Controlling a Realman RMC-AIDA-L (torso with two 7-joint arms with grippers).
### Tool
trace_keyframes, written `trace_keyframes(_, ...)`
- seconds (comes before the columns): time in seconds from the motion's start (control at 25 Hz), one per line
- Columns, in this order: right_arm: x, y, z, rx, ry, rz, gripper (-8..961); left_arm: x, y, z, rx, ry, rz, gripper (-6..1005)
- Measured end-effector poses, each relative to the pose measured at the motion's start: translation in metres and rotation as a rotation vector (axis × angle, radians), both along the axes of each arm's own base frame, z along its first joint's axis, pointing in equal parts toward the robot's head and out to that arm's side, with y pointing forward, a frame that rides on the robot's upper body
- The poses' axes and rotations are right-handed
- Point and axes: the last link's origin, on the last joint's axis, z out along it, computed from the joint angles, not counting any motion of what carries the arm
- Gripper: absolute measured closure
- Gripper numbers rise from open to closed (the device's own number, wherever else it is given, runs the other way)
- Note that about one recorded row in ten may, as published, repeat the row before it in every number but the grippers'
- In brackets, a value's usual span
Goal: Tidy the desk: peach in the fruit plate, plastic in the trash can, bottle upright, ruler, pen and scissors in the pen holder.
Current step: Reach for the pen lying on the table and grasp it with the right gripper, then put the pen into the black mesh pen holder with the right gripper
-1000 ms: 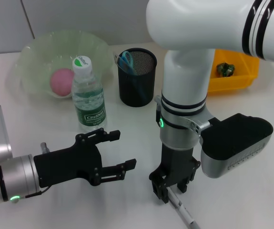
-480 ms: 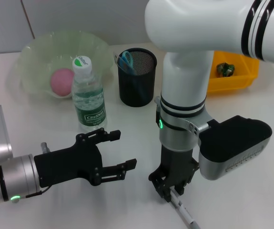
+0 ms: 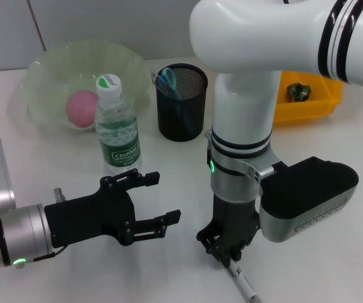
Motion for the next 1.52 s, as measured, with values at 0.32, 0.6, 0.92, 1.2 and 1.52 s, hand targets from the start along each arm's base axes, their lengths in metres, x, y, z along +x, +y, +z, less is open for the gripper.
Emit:
trace_keyframes(0.32, -0.006, -0.003, -0.003, 0.037, 0.014, -0.033, 838, 0.0, 0.0, 0.001, 0.0, 0.0, -0.003, 168)
trace_keyframes(0.6, -0.008, -0.009, 0.0, 0.065, 0.039, -0.098, 843, -0.005, -0.001, 0.008, 0.035, -0.008, 0.005, 168)
trace_keyframes(0.92, -0.003, -0.015, 0.017, 0.113, 0.065, -0.168, 844, -0.01, -0.003, 0.029, 0.122, -0.047, 0.009, 168)
trace_keyframes(1.2, -0.003, -0.013, 0.032, 0.236, 0.127, -0.278, 844, -0.008, -0.004, 0.031, 0.123, -0.06, -0.001, 168)
trace_keyframes(1.52, -0.006, -0.004, 0.051, 0.394, 0.29, -0.416, 844, -0.003, -0.003, 0.031, 0.115, -0.062, -0.028, 168)
